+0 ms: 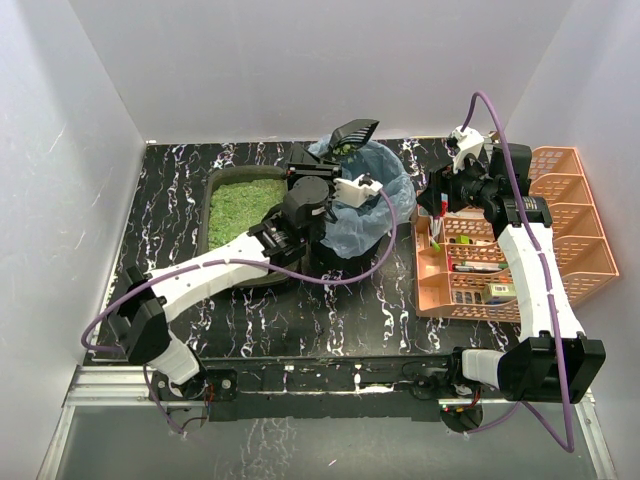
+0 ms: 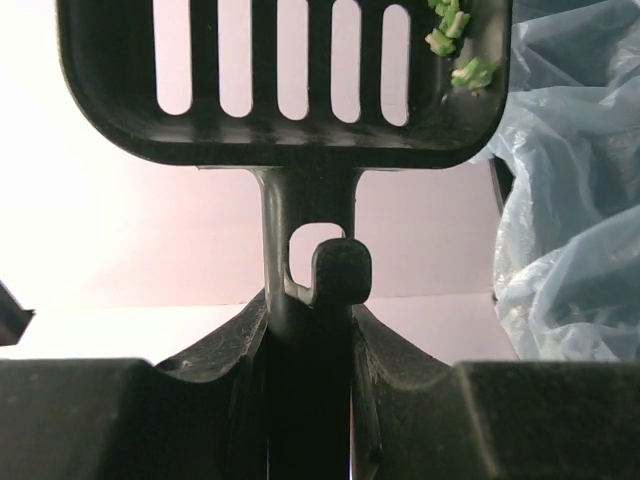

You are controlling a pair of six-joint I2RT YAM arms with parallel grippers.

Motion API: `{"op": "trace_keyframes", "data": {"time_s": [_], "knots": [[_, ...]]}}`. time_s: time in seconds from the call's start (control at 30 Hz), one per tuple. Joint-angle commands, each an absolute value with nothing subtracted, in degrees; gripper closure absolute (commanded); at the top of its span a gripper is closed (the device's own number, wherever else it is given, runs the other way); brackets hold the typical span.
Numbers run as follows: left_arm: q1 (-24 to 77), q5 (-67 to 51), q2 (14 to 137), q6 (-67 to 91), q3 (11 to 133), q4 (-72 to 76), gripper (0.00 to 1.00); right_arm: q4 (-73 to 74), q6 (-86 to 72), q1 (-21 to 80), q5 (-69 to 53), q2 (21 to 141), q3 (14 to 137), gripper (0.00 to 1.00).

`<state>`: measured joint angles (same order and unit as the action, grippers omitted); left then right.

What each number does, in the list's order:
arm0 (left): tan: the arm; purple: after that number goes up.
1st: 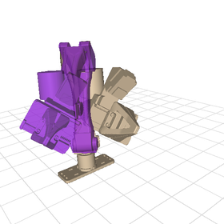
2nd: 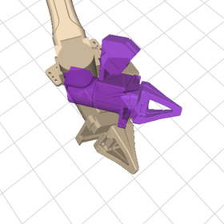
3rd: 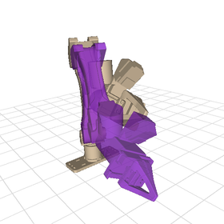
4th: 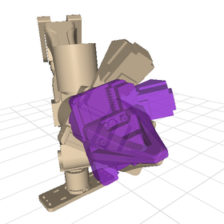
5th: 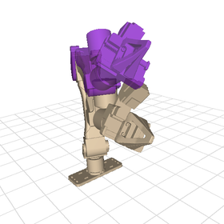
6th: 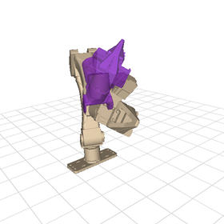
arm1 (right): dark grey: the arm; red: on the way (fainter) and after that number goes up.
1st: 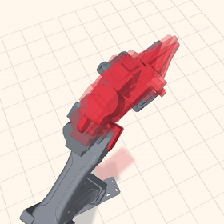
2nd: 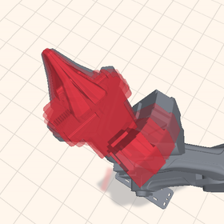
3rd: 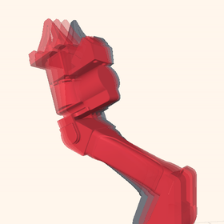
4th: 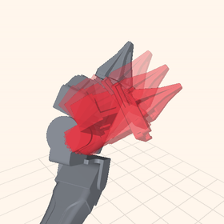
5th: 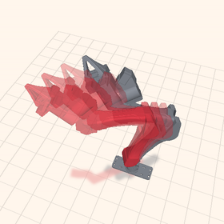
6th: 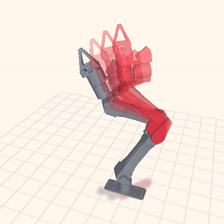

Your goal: Clean the litter box

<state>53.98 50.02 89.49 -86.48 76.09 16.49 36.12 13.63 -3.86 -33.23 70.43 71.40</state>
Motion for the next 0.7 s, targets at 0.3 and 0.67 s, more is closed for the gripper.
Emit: {"op": "trace_keyframes", "data": {"time_s": [0.3, 0.67], "knots": [[55.12, 46.27, 86.56, -112.95, 66.22, 50.21, 1.00, 32.34, 14.68, -4.19, -34.39, 69.36, 70.69, 0.30], [55.17, 51.00, 83.96, -74.95, 82.00, 8.73, 1.00, 32.74, 15.09, -4.18, -34.36, 69.68, 71.68, 0.30]]}}
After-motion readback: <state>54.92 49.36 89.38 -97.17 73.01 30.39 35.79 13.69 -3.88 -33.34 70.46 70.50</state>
